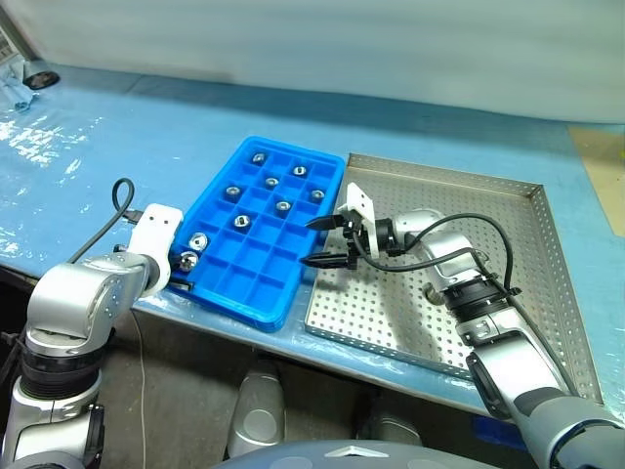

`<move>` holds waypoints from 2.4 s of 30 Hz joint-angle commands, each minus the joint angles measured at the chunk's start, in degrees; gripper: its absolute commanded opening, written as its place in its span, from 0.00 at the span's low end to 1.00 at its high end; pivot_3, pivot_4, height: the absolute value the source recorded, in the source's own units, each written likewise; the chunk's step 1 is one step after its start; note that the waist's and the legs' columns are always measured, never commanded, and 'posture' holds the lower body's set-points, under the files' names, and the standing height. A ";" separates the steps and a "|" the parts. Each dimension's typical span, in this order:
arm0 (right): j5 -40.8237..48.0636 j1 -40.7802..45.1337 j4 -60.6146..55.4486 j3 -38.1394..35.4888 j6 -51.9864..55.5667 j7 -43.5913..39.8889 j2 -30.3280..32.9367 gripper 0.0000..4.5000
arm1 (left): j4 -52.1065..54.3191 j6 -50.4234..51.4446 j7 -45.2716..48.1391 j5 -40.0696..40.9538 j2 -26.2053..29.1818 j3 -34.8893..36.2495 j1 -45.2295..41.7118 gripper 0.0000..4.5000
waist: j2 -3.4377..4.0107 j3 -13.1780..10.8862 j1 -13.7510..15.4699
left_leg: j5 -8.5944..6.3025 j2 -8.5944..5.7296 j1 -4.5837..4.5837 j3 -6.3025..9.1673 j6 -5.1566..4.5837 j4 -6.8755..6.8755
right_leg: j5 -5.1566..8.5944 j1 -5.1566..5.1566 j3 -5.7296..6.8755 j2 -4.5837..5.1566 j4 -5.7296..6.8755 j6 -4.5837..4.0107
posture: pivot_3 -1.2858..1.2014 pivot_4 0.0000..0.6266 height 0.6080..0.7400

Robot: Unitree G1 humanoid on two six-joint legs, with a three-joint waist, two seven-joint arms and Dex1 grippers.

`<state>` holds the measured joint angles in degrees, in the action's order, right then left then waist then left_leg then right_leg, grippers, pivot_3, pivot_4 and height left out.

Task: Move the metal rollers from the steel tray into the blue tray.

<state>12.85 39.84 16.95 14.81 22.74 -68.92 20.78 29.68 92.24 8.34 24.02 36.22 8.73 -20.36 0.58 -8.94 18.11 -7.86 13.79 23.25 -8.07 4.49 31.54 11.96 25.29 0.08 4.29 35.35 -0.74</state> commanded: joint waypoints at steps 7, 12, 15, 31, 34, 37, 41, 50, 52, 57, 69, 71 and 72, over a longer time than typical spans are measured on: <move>0.40 0.29 -1.48 -0.12 -0.97 -0.11 -0.50 1.00 | 5.59 0.26 0.11 5.42 5.86 3.99 -0.85 0.01 | -0.20 -0.11 0.10 | 0.01 0.02 -0.02 0.01 0.01 0.01 | 0.00 -0.02 0.02 0.01 0.05 0.00 | 0.73 0.24 1.00; 0.24 -0.14 -1.45 -0.05 -1.02 -0.05 -0.54 1.00 | 7.31 0.26 -0.97 8.31 8.14 6.82 -1.89 0.01 | -0.32 -0.19 0.09 | 0.01 0.03 -0.01 0.01 0.02 0.01 | 0.00 -0.01 0.03 0.00 0.05 0.00 | 0.73 0.24 1.00; 0.18 -0.35 -1.44 0.02 -1.13 -0.03 -0.52 1.00 | 7.77 0.26 -1.35 10.63 9.49 8.11 -2.18 0.01 | -0.39 -0.22 0.10 | 0.01 0.04 -0.01 0.02 0.02 0.01 | 0.01 -0.01 0.03 -0.01 0.05 0.00 | 0.73 0.24 1.00; 0.00 -0.36 -0.97 0.11 -1.33 -0.17 -0.64 1.00 | 8.08 0.26 -8.43 22.47 10.57 12.28 -2.42 0.01 | -0.41 -0.23 0.24 | 0.03 0.03 -0.05 0.04 0.05 0.04 | 0.00 -0.05 0.03 -0.01 0.11 0.00 | 0.73 0.24 1.00; 0.05 -0.41 -1.21 0.14 -1.17 -0.30 -0.52 1.00 | 8.31 0.26 -10.17 23.70 8.80 12.85 -1.98 0.01 | -0.41 -0.23 0.25 | 0.03 0.03 -0.04 0.05 0.06 0.04 | 0.00 -0.05 0.03 -0.01 0.11 0.00 | 0.73 0.24 1.00; 0.94 0.37 -1.54 -0.57 -0.40 0.17 -1.33 1.00 | 8.77 0.26 -11.50 23.90 7.00 12.62 -1.38 0.01 | -0.42 -0.22 0.24 | 0.04 0.03 -0.04 0.06 0.06 0.05 | 0.00 -0.05 0.04 -0.01 0.11 0.00 | 0.73 0.24 1.00; 3.06 1.41 -2.47 -2.32 1.04 1.23 -3.18 1.00 | 10.46 -0.16 -11.00 22.34 3.53 11.87 -2.55 0.01 | -0.43 -0.22 0.23 | 0.04 0.03 -0.04 0.07 0.06 0.05 | 0.00 -0.05 0.03 -0.01 0.12 0.00 | 0.73 0.24 1.00; 9.94 4.97 -1.45 -8.98 11.31 8.38 -8.53 1.00 | 14.32 -16.34 -5.88 14.23 3.55 5.07 3.01 0.01 | -0.46 -0.24 0.20 | 0.03 0.03 -0.02 0.10 0.05 0.05 | 0.01 -0.07 0.05 -0.01 0.08 0.01 | 0.72 0.24 1.00; 11.11 5.59 -1.41 -10.13 15.06 10.81 -9.31 1.00 | 14.59 -19.90 -4.19 12.97 3.44 4.12 4.68 0.01 | -0.45 -0.24 0.25 | 0.03 0.03 -0.01 0.11 0.06 0.02 | 0.01 -0.06 0.07 -0.01 0.06 0.01 | 0.72 0.24 1.00; 15.49 7.34 -1.15 -13.29 26.84 16.49 -11.81 1.00 | 14.49 -29.59 1.02 8.94 4.44 0.10 7.81 0.01 | -0.45 -0.24 0.19 | 0.05 0.04 -0.02 0.11 0.10 0.00 | 0.01 -0.05 0.08 -0.02 0.07 0.02 | 0.71 0.24 1.00; 21.96 9.21 -1.76 -17.89 38.73 23.74 -15.85 1.00 | 12.86 -43.74 5.70 0.99 1.07 -4.54 12.86 0.01 | -0.44 -0.24 0.00 | 0.14 0.04 -0.05 0.11 0.25 -0.19 | 0.01 0.02 0.08 -0.03 0.09 0.04 | 0.71 0.24 1.00; 22.60 9.30 -2.05 -17.89 39.60 24.06 -16.28 1.00 | 12.38 -45.07 6.04 -0.35 0.79 -5.18 12.83 0.01 | -0.44 -0.24 -0.03 | 0.15 0.04 -0.08 0.11 0.27 -0.21 | 0.01 0.02 0.07 -0.03 0.10 0.04 | 0.71 0.24 1.00; 22.99 9.34 -2.22 -17.89 40.03 24.35 -16.60 1.00 | 12.23 -45.58 6.22 -0.57 0.29 -5.28 12.65 0.01 | -0.43 -0.24 -0.02 | 0.16 0.04 -0.08 0.11 0.28 -0.22 | 0.01 0.02 0.07 -0.03 0.10 0.05 | 0.71 0.24 1.00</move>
<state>33.71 47.74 17.05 -1.85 62.06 -44.74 4.87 41.00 49.25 14.22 24.64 36.87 3.26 -7.36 0.14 -9.19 18.09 -7.70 13.82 23.17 -7.96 4.78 31.32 11.98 25.31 0.15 4.27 35.45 -0.69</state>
